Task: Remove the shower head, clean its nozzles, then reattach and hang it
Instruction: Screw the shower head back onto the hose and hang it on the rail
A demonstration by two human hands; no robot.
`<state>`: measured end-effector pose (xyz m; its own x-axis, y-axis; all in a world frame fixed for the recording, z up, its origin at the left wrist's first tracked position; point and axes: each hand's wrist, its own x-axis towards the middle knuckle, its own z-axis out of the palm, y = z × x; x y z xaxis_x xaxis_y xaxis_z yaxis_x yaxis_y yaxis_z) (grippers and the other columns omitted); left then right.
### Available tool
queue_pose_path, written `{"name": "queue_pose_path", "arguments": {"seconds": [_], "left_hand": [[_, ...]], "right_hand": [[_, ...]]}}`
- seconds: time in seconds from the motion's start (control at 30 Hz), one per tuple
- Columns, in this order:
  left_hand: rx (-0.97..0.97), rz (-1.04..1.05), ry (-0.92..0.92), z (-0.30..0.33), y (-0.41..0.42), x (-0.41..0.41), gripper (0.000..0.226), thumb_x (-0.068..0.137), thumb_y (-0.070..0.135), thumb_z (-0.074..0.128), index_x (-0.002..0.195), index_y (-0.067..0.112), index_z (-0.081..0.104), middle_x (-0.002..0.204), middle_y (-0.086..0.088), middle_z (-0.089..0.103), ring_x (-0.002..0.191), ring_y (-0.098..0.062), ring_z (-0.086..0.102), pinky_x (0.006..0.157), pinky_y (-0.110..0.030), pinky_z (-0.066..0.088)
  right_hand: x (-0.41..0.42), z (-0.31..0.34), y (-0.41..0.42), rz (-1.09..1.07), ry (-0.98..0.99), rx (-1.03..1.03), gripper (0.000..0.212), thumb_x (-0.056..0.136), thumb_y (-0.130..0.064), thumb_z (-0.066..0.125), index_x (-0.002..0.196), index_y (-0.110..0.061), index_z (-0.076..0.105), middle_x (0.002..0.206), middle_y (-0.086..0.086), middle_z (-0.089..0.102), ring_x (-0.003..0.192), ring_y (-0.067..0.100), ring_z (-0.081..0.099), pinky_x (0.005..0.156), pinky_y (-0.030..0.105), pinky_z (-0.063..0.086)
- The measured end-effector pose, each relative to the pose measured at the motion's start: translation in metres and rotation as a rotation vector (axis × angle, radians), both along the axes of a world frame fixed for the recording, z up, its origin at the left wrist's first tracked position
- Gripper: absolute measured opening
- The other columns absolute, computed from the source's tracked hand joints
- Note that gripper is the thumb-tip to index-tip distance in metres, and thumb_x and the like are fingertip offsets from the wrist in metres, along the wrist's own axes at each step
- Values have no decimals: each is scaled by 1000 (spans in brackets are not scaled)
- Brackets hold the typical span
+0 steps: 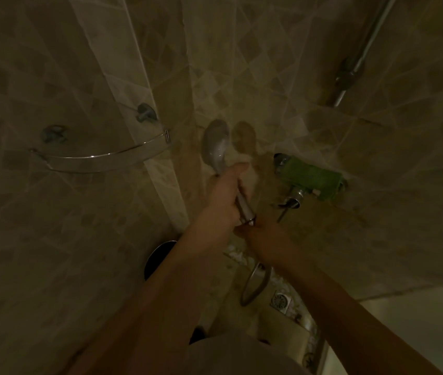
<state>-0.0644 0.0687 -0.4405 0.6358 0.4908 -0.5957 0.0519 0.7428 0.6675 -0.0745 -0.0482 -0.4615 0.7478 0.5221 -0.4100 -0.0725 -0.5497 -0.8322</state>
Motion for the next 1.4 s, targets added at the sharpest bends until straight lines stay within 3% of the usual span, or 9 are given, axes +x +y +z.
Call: {"name": "queue_pose_path", "arguments": {"seconds": [0.2,0.27,0.37,0.5,0.73,0.8,0.97,1.17,1.4], "left_hand": [[-367,-321,-566,2,14,-22,37,89,25,59,54,20,46,37,10,32,29,-5,23,36,-20,21],[-340,-309,-486,8,13,-19,28,88,27,64,65,18,52,42,7,39,34,-7,34,39,-20,30],[-80,-139,-123,17,6,-9,17,89,18,77,81,12,63,57,-1,56,47,-12,53,46,-23,49],[35,0,5,17,-4,1,27,89,13,73,70,14,55,44,5,45,34,-8,39,37,-19,37],[-376,-322,-594,8,17,-15,37,88,23,56,53,19,44,37,8,34,29,-6,27,36,-20,26],[-322,-281,-446,9,16,-11,25,84,24,65,65,16,51,45,5,42,37,-8,39,41,-21,37],[-13,-31,-14,5,4,0,24,92,13,70,72,12,56,55,0,48,36,-11,45,39,-20,40],[-166,-203,-328,5,11,-13,49,89,12,59,48,24,36,38,11,26,27,-6,21,33,-19,20],[-159,-258,-348,12,9,-15,42,95,18,61,60,22,39,41,11,31,30,-5,27,35,-20,26]], "right_hand": [[3,8,-15,240,877,431,30,82,-27,71,68,-28,45,47,-10,27,33,4,20,30,14,19],[0,10,-13,185,815,413,31,82,-27,71,66,-26,44,46,-9,29,33,5,22,30,15,20],[1,10,-8,-17,258,146,28,83,-27,70,65,-19,50,48,-3,45,34,10,41,34,19,32],[4,5,-4,39,-139,1,13,89,-21,63,81,-11,60,62,0,55,51,9,51,49,25,37],[9,15,-13,260,827,385,46,92,-18,56,49,-26,42,43,-11,27,31,2,20,29,14,19],[7,16,-10,177,769,358,46,92,-17,57,50,-26,40,42,-10,27,31,4,20,30,15,18],[3,7,-7,20,94,11,33,85,-21,67,61,-16,45,49,0,44,41,14,41,45,25,32],[3,2,-12,130,702,302,45,89,-8,59,54,-27,38,44,-8,30,32,5,22,31,15,19],[3,6,-12,173,821,385,42,91,-10,55,57,-27,37,44,-11,25,32,3,18,29,14,18]]}}
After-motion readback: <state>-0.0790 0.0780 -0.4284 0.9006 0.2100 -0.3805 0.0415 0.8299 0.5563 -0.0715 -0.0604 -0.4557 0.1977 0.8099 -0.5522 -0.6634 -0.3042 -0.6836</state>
